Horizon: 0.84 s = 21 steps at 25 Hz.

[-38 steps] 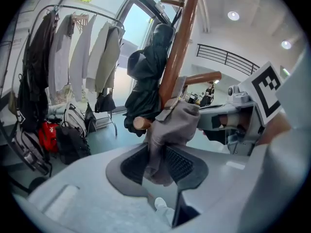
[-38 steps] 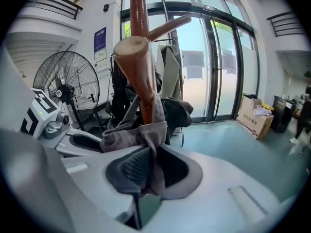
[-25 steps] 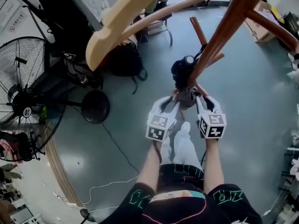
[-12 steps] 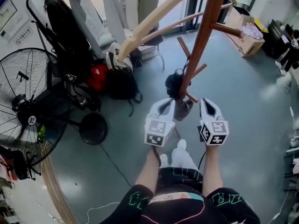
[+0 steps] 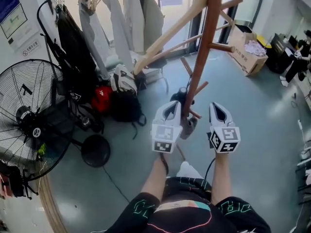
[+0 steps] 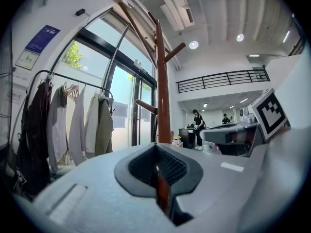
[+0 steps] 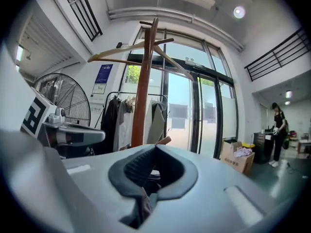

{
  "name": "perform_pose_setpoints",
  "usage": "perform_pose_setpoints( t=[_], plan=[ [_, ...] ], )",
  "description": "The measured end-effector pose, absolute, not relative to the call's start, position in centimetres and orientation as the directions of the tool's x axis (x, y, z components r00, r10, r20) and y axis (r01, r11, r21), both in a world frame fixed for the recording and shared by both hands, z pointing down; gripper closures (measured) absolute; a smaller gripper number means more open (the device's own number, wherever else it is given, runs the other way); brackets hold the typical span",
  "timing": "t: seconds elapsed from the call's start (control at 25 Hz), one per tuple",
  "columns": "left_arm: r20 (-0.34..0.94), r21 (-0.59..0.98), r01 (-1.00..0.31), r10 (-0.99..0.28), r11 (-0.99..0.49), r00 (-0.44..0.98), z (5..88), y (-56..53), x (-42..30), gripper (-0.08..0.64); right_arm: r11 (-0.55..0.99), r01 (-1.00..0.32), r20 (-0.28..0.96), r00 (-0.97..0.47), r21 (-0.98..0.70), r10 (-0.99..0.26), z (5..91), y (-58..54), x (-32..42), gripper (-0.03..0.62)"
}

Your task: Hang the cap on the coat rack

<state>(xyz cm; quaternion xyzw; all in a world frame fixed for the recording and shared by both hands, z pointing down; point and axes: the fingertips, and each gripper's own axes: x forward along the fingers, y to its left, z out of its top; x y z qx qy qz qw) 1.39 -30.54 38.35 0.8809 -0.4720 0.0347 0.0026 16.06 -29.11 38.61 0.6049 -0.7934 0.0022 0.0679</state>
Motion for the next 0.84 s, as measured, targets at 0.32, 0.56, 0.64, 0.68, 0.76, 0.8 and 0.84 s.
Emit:
perform_pose_setpoints(
  t=[0.32, 0.56, 0.64, 0.68, 0.76, 0.8, 0.84],
  plan=[
    [0.003, -0.051, -0.845, -0.846, -0.533, 0.534, 36.1, -31.5, 1.4, 0.551, 0.278, -0.954, 0.070, -0.272, 0.108, -0.960, 36.7, -29.8, 16.1, 0.589],
    [-0.006, -0.046, -0.850, -0.850, -0.526, 0.526, 35.5, -31.7, 2.1, 0.551, 0.291, -0.949, 0.075, -0.284, 0.121, -0.956, 36.2, -29.6, 16.8, 0.588],
    [-0.004, -0.047, -0.849, -0.850, -0.527, 0.527, 35.7, -31.5, 2.3, 0.550, 0.291, -0.949, 0.076, -0.284, 0.119, -0.956, 36.4, -29.4, 17.1, 0.588],
    [0.000, -0.047, -0.848, -0.849, -0.528, 0.529, 35.8, -31.4, 2.4, 0.550, 0.290, -0.950, 0.073, -0.283, 0.117, -0.956, 36.4, -29.3, 17.2, 0.588],
    [0.009, -0.048, -0.849, -0.850, -0.526, 0.527, 36.3, -31.3, 2.3, 0.550, 0.293, -0.949, 0.063, -0.287, 0.116, -0.956, 36.4, -29.0, 17.3, 0.588],
    [0.015, -0.047, -0.851, -0.852, -0.523, 0.523, 36.5, -31.3, 2.1, 0.551, 0.296, -0.948, 0.058, -0.291, 0.117, -0.955, 36.4, -28.9, 17.3, 0.589],
    [0.020, -0.046, -0.854, -0.855, -0.519, 0.518, 36.8, -31.3, 1.8, 0.550, 0.300, -0.947, 0.053, -0.295, 0.118, -0.954, 36.4, -28.9, 17.2, 0.589]
  ],
)
